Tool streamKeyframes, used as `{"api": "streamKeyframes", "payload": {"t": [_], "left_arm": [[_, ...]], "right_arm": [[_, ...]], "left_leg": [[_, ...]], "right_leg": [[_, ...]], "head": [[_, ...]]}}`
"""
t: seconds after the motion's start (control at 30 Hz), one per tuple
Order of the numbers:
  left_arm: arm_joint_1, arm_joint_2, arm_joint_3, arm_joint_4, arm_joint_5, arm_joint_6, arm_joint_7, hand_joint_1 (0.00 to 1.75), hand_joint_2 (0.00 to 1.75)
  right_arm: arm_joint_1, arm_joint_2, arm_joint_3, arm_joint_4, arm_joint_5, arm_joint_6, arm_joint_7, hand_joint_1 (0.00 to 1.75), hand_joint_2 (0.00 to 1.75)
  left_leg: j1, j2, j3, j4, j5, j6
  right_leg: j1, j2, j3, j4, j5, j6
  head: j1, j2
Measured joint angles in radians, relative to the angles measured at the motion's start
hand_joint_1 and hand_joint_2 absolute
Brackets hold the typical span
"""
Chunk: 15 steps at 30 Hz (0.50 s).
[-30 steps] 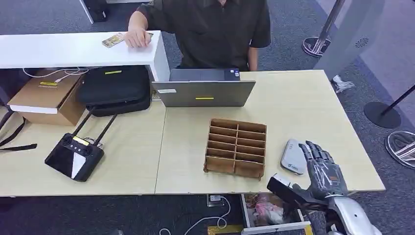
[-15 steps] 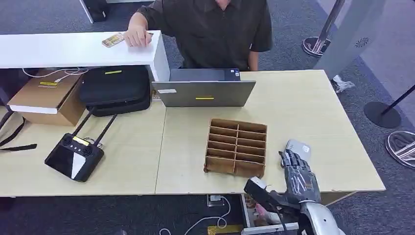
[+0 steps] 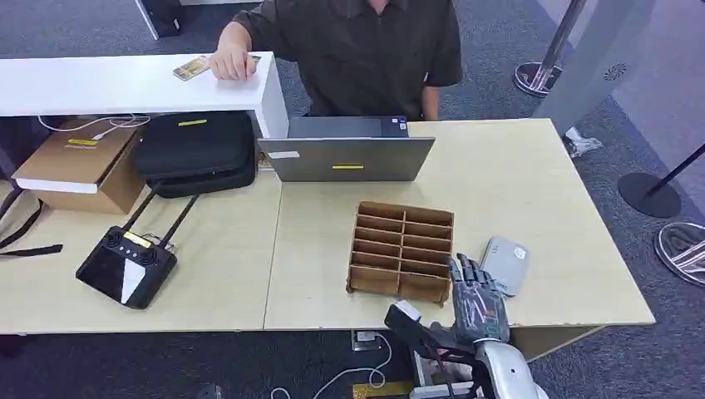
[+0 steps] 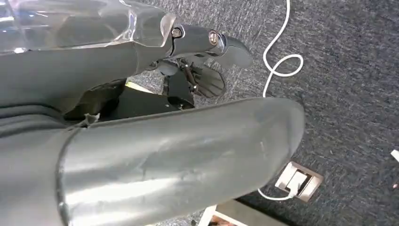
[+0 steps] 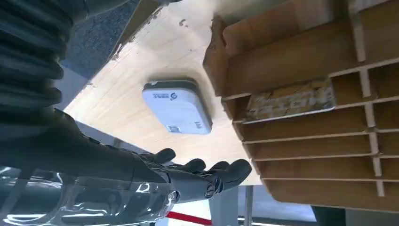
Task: Pass the card to the sensor for recognition and then transmit it.
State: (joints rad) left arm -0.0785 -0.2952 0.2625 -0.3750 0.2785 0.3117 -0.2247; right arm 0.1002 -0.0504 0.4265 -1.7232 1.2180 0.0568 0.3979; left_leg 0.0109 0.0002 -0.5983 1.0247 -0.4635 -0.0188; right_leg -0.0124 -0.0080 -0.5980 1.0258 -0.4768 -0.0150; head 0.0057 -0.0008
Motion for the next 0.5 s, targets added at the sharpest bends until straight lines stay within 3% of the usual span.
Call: {"api": "streamKeyframes", "payload": {"t": [0.5], "left_arm": [[0.010,0.011,-0.037,0.015,0.000,-0.034,0.012,0.00,0.00]], "right_arm": [[-0.057,0.072,0.026,0.106,0.039,-0.013,-0.019,0.00,1.75]], "left_leg": [[0.000,0.000,0.000,0.000,0.000,0.000]], "right_leg": [[0.000,0.000,0.000,0.000,0.000,0.000]], "head": [[0.000,0.000]]}}
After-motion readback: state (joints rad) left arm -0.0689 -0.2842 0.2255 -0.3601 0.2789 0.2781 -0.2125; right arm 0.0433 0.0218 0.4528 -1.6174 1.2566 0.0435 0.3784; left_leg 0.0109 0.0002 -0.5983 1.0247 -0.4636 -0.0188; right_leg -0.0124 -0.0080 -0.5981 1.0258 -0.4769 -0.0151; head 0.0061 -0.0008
